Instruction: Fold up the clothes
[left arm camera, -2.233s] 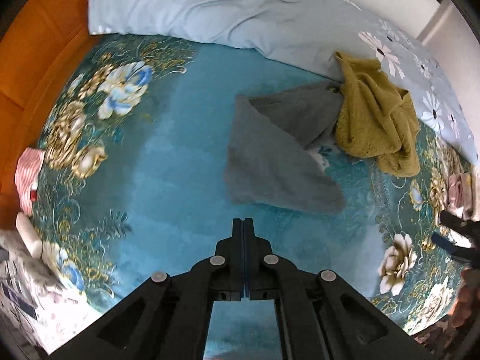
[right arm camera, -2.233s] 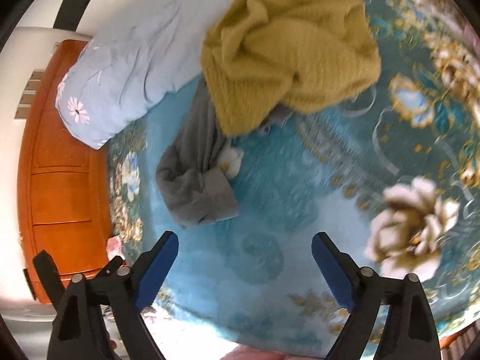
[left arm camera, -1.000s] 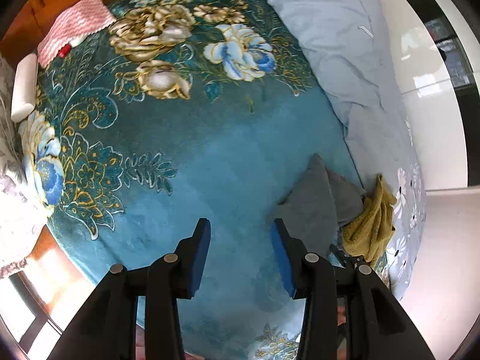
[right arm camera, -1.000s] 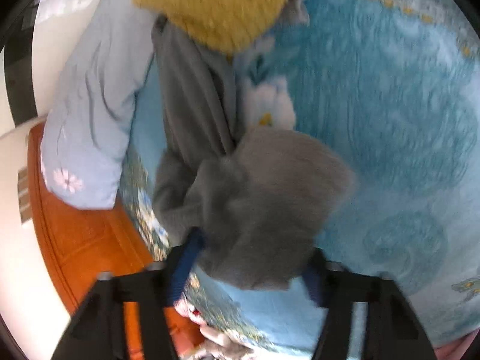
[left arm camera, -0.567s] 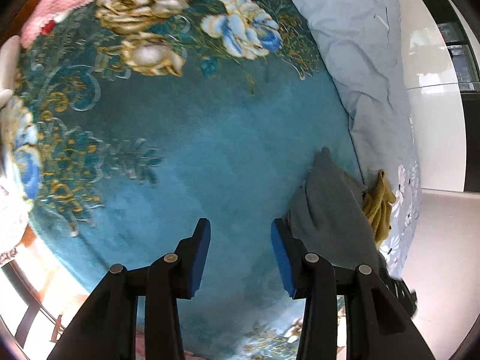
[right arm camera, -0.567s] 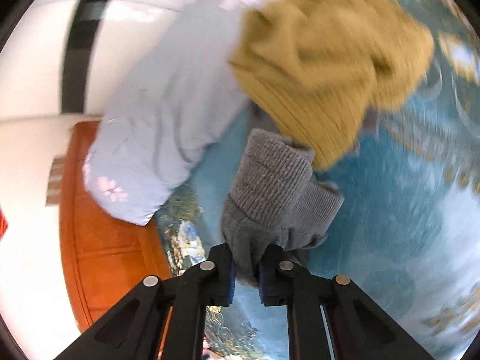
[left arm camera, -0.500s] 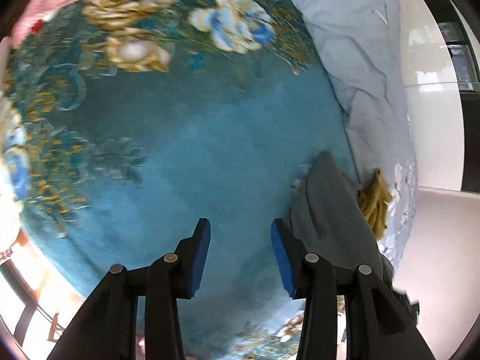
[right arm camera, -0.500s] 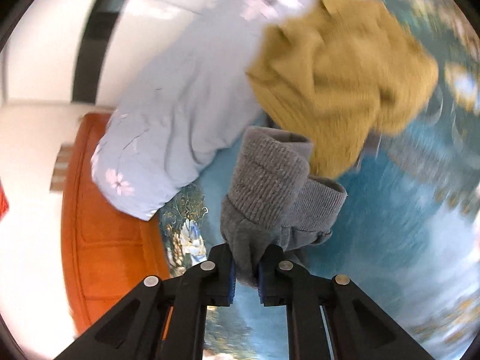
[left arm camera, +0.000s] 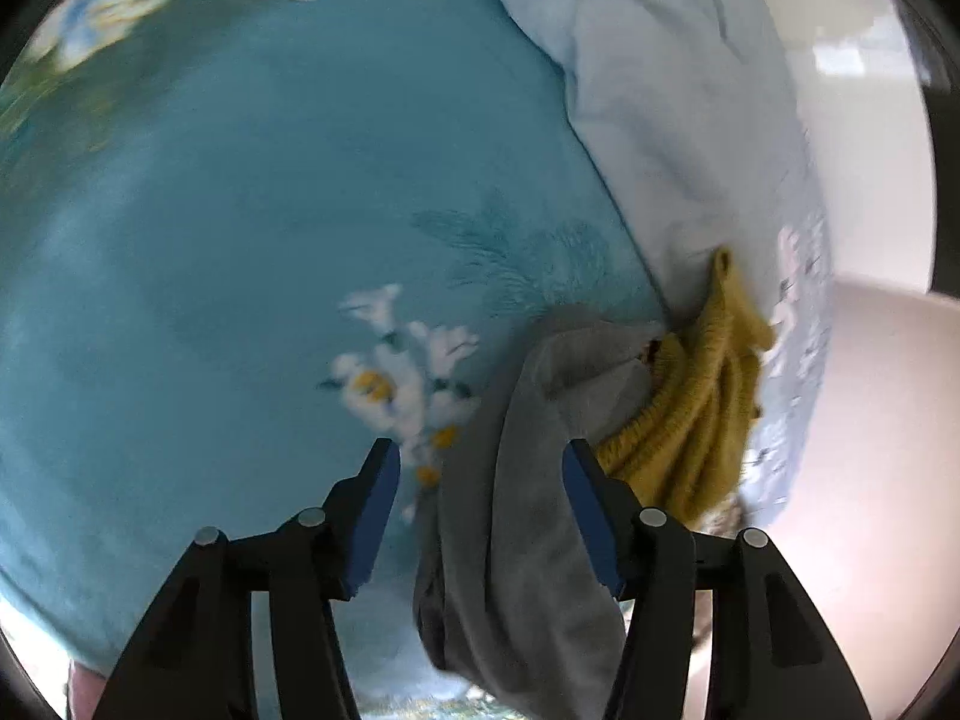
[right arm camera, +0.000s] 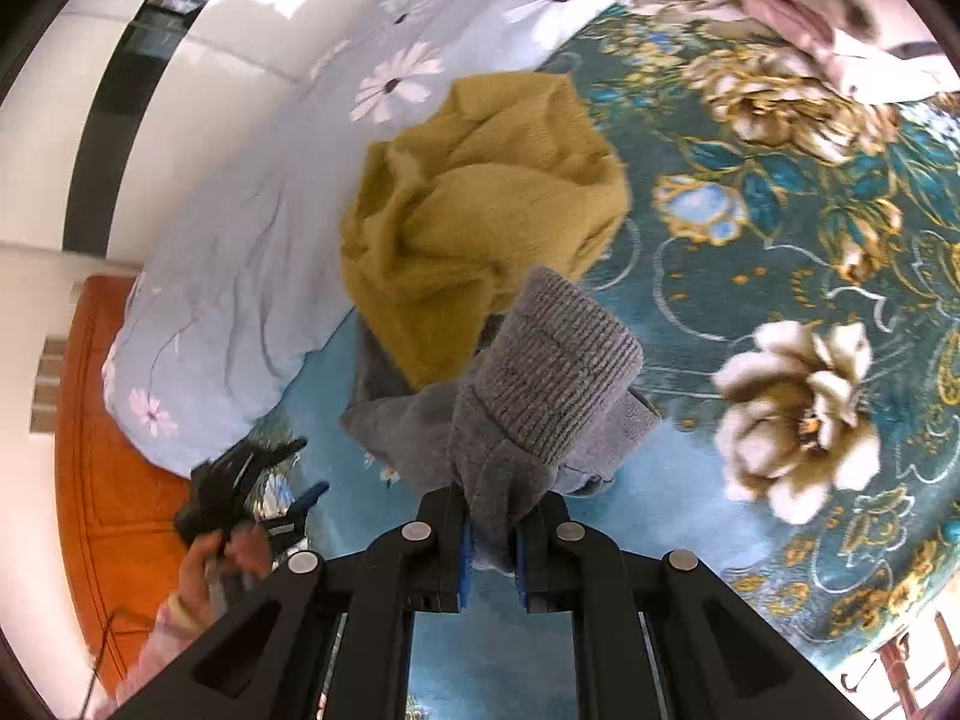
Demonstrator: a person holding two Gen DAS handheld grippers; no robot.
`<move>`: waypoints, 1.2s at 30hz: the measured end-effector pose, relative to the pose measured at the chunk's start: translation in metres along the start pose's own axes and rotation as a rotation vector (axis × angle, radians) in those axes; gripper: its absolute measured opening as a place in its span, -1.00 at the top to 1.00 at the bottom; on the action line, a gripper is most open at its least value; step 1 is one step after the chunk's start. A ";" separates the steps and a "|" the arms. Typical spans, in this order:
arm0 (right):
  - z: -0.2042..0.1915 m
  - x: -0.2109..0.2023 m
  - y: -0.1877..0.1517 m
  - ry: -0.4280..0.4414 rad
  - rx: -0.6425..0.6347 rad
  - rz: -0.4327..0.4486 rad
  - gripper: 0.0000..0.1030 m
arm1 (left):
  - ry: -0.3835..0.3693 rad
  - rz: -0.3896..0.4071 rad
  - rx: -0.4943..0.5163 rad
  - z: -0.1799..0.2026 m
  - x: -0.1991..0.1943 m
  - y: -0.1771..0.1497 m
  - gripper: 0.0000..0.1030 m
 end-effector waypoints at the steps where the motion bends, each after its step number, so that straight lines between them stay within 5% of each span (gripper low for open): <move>1: 0.004 -0.003 0.003 -0.002 0.007 0.004 0.79 | 0.013 -0.006 0.003 0.008 0.010 0.004 -0.12; 5: 0.015 -0.014 0.006 -0.003 0.030 0.010 0.79 | 0.048 -0.056 0.022 0.034 0.047 0.013 -0.12; 10: 0.027 -0.020 0.006 -0.005 0.055 0.003 0.79 | 0.001 -0.102 0.095 0.061 0.070 0.002 -0.12; 16: 0.034 -0.021 0.001 0.003 0.071 -0.009 0.79 | 0.127 -0.082 0.315 0.080 0.079 -0.018 -0.11; 18: 0.034 -0.023 0.000 0.009 0.070 -0.009 0.79 | 0.152 -0.080 0.298 0.077 0.078 -0.019 0.09; 20: 0.032 -0.025 0.000 0.017 0.065 -0.007 0.79 | 0.169 -0.077 0.249 0.071 0.075 -0.017 0.77; 21: 0.030 -0.028 0.001 0.022 0.060 -0.005 0.79 | 0.172 -0.074 0.228 0.068 0.072 -0.016 0.80; 24: 0.024 -0.035 0.003 0.040 0.044 0.003 0.79 | 0.175 -0.011 0.257 0.068 0.052 -0.017 0.84; 32: -0.029 -0.024 -0.003 0.128 -0.076 -0.040 0.79 | 0.038 0.189 0.192 0.043 -0.065 0.010 0.87; 36: -0.072 -0.002 -0.015 0.203 -0.155 -0.102 0.79 | -0.001 0.308 0.129 -0.007 -0.146 0.028 0.87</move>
Point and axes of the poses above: each gripper's, at about its wrist camera, not at the fingertips, and x roughly the way its jaws point, z to its right, y to its top, the point moved 6 cm from there along x, roughly the way its jaws point, and after that the axes turned 6 degrees about y, right-handed, at the moved point
